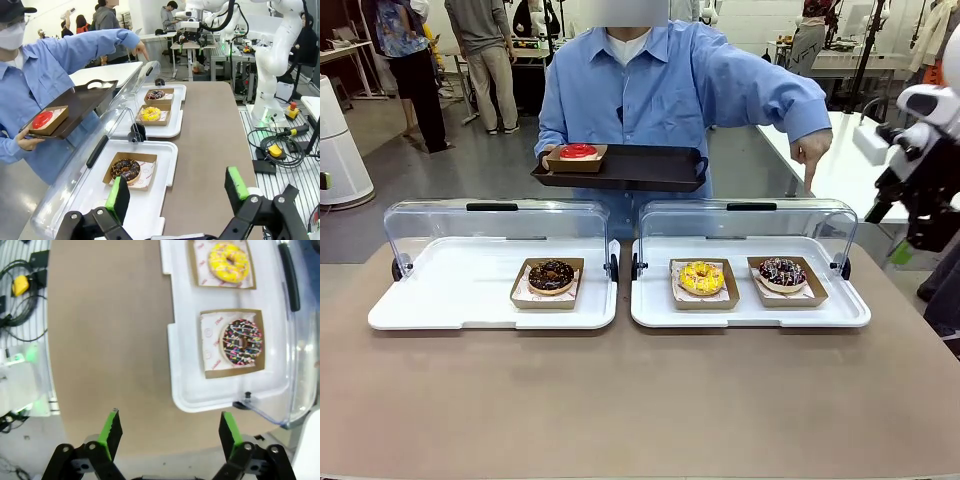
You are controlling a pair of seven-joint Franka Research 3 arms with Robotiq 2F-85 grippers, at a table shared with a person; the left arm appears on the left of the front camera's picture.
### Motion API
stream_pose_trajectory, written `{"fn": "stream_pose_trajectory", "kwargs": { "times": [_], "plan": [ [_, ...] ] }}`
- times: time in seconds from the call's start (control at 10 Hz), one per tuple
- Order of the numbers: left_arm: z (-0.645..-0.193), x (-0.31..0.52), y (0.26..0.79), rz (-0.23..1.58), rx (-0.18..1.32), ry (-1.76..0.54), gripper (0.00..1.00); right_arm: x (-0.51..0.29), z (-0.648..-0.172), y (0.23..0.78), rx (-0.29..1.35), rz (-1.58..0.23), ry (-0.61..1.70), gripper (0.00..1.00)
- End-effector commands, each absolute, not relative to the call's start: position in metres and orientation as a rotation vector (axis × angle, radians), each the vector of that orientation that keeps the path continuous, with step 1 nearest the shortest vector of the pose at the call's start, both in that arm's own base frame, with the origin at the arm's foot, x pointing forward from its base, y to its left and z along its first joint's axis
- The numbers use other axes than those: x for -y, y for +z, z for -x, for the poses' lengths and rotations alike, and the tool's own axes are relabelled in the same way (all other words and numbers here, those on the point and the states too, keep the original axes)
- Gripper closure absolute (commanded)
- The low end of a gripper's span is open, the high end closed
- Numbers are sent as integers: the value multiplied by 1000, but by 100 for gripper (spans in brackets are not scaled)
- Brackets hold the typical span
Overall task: Provide the desired donut to the person.
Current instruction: Pick up and lift the Paper togo box containing the Donut pointed at by the person.
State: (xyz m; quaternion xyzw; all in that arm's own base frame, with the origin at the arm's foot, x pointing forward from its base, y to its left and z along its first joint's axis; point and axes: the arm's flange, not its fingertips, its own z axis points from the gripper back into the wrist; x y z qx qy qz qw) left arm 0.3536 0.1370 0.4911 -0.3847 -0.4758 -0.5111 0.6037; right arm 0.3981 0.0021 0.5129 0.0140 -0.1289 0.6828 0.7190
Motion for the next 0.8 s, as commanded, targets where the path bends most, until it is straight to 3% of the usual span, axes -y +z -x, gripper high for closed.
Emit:
{"fn": "stream_pose_trajectory", "kwargs": {
  "times": [0.0,0.7],
  "plan": [
    [-354,-138,490,879,1109,-1173,0,-8,-413,488,342,-24,1519,0],
    [-354,-138,490,879,1109,-1173,0,-19,-428,467,326,-13,1503,0]
  ]
}}
